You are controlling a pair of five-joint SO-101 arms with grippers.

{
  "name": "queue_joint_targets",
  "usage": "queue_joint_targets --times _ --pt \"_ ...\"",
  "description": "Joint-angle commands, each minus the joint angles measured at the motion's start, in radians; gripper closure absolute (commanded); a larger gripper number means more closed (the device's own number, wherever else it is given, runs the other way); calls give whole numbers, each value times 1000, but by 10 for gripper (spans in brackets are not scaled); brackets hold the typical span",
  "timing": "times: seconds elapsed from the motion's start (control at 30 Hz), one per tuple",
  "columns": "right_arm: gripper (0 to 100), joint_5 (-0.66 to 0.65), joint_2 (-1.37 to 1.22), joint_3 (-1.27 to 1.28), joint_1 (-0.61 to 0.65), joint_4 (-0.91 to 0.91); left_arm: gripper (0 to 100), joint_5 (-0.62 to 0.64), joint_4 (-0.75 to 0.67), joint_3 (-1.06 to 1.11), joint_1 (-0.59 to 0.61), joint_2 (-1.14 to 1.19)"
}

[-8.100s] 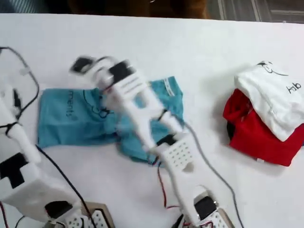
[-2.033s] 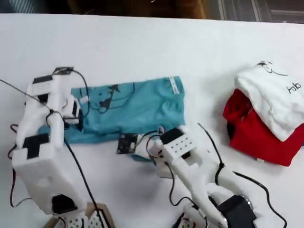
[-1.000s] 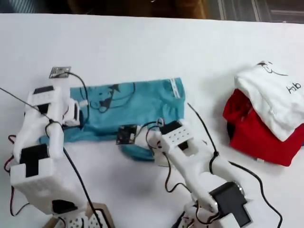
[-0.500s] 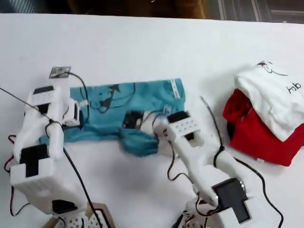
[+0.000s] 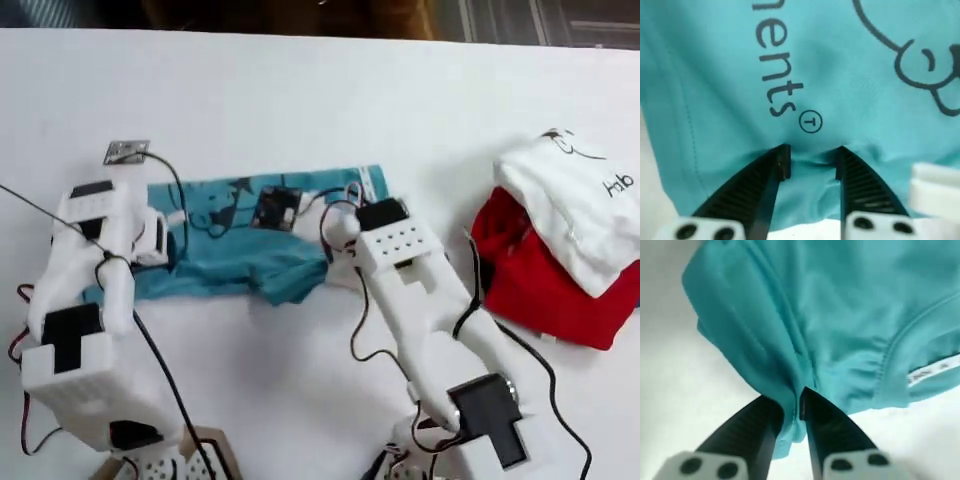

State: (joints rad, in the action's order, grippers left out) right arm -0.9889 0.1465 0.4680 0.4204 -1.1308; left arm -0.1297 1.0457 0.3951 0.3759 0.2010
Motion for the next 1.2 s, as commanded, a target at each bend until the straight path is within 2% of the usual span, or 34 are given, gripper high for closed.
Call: queue_joint_targets --times 0.0,0.3,0.63,0.93,1.1,1.17 --pt "979 -8 5 -55 -5 33 827 6 -32 1 -11 -26" --pt "979 -2 -2 -51 -4 206 827 6 -32 1 -11 -25" --pt "979 -2 -188 -58 -4 400 827 5 -34 -1 -11 -25" --pt "975 -5 -217 -55 -4 607 827 5 -34 -1 -11 -25" --pt "964 -8 -219 -51 -2 616 827 5 -34 -1 -11 -25" --pt "907 -9 -219 -51 -2 579 827 5 -34 -1 -11 -25"
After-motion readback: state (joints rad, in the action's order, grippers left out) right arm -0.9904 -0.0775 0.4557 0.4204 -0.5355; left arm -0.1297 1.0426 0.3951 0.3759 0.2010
